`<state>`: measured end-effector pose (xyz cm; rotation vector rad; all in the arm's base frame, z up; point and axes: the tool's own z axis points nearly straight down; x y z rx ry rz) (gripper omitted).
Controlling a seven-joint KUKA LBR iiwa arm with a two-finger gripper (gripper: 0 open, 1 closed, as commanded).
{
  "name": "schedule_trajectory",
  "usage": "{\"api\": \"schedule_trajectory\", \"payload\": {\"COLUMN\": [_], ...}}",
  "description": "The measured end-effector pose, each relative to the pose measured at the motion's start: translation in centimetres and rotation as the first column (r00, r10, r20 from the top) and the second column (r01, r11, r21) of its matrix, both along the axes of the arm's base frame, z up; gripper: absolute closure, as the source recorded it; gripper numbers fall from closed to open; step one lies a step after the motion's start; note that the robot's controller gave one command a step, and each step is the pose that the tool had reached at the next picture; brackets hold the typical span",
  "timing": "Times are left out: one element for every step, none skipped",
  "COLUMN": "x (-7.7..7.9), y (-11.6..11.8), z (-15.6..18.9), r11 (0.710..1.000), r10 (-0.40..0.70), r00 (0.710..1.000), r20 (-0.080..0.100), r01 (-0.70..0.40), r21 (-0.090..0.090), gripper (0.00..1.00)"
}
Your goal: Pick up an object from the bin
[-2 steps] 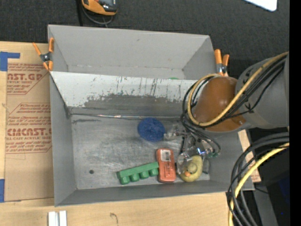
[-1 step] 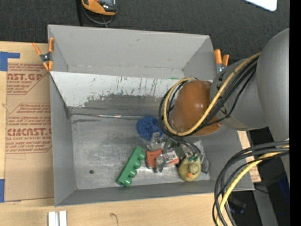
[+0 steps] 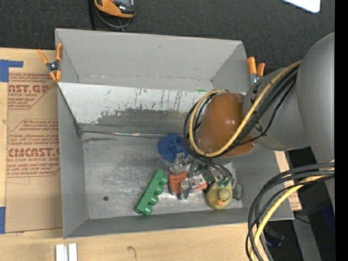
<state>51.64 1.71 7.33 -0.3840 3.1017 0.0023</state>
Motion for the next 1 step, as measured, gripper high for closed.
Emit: {"api": "schedule_trajectory", "payload": {"x": [-2.45], "y": [-1.14], "z": [19.43], "r11": [1.000], "r10": [0.027], "r00": [1.000], "r20": [-0.012], "r01": [-0.027], "r21": [-0.004], "gripper": [1.00]}}
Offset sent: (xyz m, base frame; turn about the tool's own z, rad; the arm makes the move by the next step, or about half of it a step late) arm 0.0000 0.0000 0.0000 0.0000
